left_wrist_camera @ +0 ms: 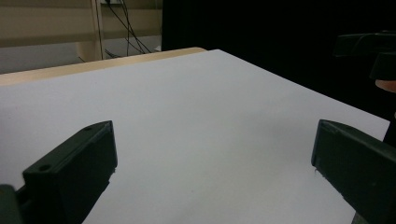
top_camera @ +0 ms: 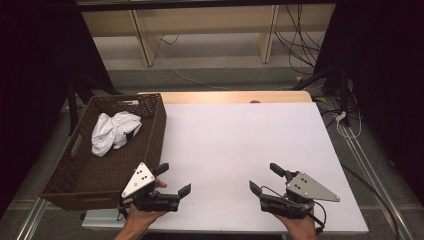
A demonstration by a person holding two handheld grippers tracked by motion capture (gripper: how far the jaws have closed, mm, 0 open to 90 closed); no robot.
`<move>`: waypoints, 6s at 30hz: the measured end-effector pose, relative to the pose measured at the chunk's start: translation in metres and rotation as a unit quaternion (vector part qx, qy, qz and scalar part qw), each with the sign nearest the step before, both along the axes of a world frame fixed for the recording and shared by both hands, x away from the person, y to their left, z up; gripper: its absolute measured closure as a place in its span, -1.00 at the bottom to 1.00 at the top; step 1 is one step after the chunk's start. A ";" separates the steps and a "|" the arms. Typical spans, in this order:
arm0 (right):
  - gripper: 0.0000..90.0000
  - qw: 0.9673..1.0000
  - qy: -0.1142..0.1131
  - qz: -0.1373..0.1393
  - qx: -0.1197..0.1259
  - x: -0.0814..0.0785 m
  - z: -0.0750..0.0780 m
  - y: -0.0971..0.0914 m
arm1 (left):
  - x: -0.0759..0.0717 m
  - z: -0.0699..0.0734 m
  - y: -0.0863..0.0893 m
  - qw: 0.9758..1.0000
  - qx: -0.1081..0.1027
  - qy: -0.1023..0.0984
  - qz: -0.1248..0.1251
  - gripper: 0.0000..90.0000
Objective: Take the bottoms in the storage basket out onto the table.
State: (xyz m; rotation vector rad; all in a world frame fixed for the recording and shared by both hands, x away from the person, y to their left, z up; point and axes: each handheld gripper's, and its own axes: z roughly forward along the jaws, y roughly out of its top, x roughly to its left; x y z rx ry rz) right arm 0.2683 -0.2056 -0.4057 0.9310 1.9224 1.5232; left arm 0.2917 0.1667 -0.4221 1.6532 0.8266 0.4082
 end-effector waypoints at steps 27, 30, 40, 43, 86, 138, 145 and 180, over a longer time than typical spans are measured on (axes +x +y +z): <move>-0.54 1.000 -0.001 -0.006 -0.003 0.001 0.000 -0.002 | 0.006 0.008 -0.005 1.000 -0.003 0.024 -0.011 -1.00; -0.54 1.000 -0.001 -0.007 -0.004 0.001 0.000 -0.002 | 0.007 0.010 -0.008 1.000 0.000 0.026 -0.016 -1.00; -0.54 1.000 0.000 -0.008 -0.003 0.001 0.000 -0.003 | 0.015 0.018 -0.008 0.999 0.006 0.042 -0.016 -1.00; -0.54 1.000 -0.001 -0.008 -0.004 0.001 0.000 -0.003 | 0.019 0.020 -0.008 0.999 0.009 0.047 -0.014 -1.00; -0.55 1.000 0.001 -0.009 0.003 0.003 0.003 -0.010 | 0.144 0.079 0.077 0.973 0.112 0.134 0.149 -1.00; -0.54 1.000 0.016 0.004 0.003 0.009 -0.002 -0.010 | 0.250 -0.003 0.190 0.884 0.174 0.331 0.282 -0.96; -0.54 1.000 0.019 0.007 0.001 0.009 -0.002 -0.009 | 0.256 -0.017 0.192 0.874 0.177 0.353 0.282 -0.94; -0.51 1.000 0.018 0.013 -0.001 0.008 -0.002 -0.009 | 0.257 -0.030 0.199 0.847 0.194 0.391 0.302 0.40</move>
